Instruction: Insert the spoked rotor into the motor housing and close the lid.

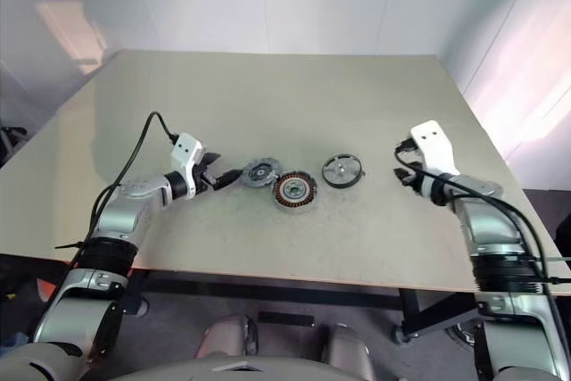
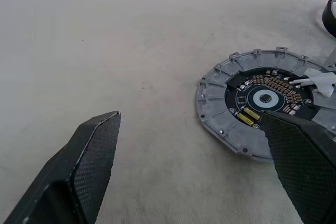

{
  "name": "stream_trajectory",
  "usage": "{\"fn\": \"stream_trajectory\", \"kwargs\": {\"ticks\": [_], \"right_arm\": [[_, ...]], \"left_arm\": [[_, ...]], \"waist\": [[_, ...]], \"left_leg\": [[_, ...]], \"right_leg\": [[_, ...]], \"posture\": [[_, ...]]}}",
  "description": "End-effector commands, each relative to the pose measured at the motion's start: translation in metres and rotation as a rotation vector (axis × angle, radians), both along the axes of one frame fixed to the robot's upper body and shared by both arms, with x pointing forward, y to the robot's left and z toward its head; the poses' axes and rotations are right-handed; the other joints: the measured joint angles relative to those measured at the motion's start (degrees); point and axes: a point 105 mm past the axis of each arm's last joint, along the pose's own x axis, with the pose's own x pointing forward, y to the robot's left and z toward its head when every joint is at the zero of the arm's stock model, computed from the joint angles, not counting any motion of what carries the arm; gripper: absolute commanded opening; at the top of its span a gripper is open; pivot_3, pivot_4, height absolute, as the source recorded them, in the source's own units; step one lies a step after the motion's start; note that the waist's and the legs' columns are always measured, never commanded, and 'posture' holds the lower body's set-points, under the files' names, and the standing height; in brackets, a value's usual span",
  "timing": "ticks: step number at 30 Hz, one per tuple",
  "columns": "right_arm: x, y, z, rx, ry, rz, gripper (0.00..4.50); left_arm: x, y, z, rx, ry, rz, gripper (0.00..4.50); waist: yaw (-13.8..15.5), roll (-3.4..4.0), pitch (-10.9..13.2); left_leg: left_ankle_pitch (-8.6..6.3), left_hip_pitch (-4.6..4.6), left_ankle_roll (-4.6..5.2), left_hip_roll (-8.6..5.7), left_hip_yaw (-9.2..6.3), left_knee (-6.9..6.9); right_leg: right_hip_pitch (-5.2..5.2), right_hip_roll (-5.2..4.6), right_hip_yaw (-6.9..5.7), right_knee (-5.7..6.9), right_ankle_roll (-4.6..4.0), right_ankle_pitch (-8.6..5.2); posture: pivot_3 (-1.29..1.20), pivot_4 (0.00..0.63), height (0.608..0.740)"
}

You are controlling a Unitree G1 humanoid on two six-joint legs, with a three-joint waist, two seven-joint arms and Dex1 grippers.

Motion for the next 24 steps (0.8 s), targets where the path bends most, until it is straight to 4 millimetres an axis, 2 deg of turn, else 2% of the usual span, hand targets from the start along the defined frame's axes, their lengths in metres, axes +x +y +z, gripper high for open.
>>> {"fn": "stream_trajectory", "kwargs": {"ticks": [1, 7, 13, 20, 24], "right_arm": [[0.012, 0.012, 0.014, 0.009, -0.069, 0.029, 1.67], [0.024, 0.014, -0.002, 0.018, -0.044, 0.022, 1.67], [0.027, 0.019, -0.015, 0.050, -0.007, 0.038, 1.67], [0.027, 0.035, 0.002, 0.103, -0.046, 0.086, 1.67], [0.020, 0.055, 0.016, 0.127, -0.074, 0.157, 1.67]], "left_arm": [[0.004, 0.002, 0.015, 0.007, -0.056, -0.006, 4.50], [0.001, 0.009, 0.016, 0.013, -0.059, 0.016, 4.50], [-0.003, 0.016, 0.015, 0.021, -0.059, 0.032, 4.50], [-0.004, 0.014, 0.015, 0.021, -0.058, 0.030, 4.50], [-0.003, 0.013, 0.015, 0.021, -0.059, 0.028, 4.50]], "waist": [[0.1, 0.00, 0.0], [0.2, 0.00, 0.0], [0.1, 0.00, 0.0], [0.1, 0.00, 0.0], [0.1, 0.01, 0.0]], "left_leg": [[0.00, -0.01, 0.01, 0.00, 0.00, 0.01], [-0.02, -0.04, 0.03, 0.00, 0.00, 0.01], [-0.05, -0.09, 0.08, 0.00, 0.00, 0.01], [-0.03, 0.02, 0.04, 0.02, 0.00, 0.01], [-0.03, -0.02, 0.04, 0.02, 0.00, 0.01]], "right_leg": [[0.01, 0.00, 0.00, 0.00, -0.01, 0.01], [0.03, -0.02, -0.01, 0.01, -0.37, 0.21], [0.01, -0.01, -0.01, 0.00, -0.41, 0.23], [0.06, -0.01, -0.01, 0.01, -0.26, 0.15], [0.03, -0.01, -0.01, 0.01, -0.35, 0.19]], "posture": [[0.00, 0.000, 0.740], [0.00, 0.000, 0.740], [0.00, 0.000, 0.740], [0.00, 0.000, 0.740], [0.00, 0.000, 0.740]]}}
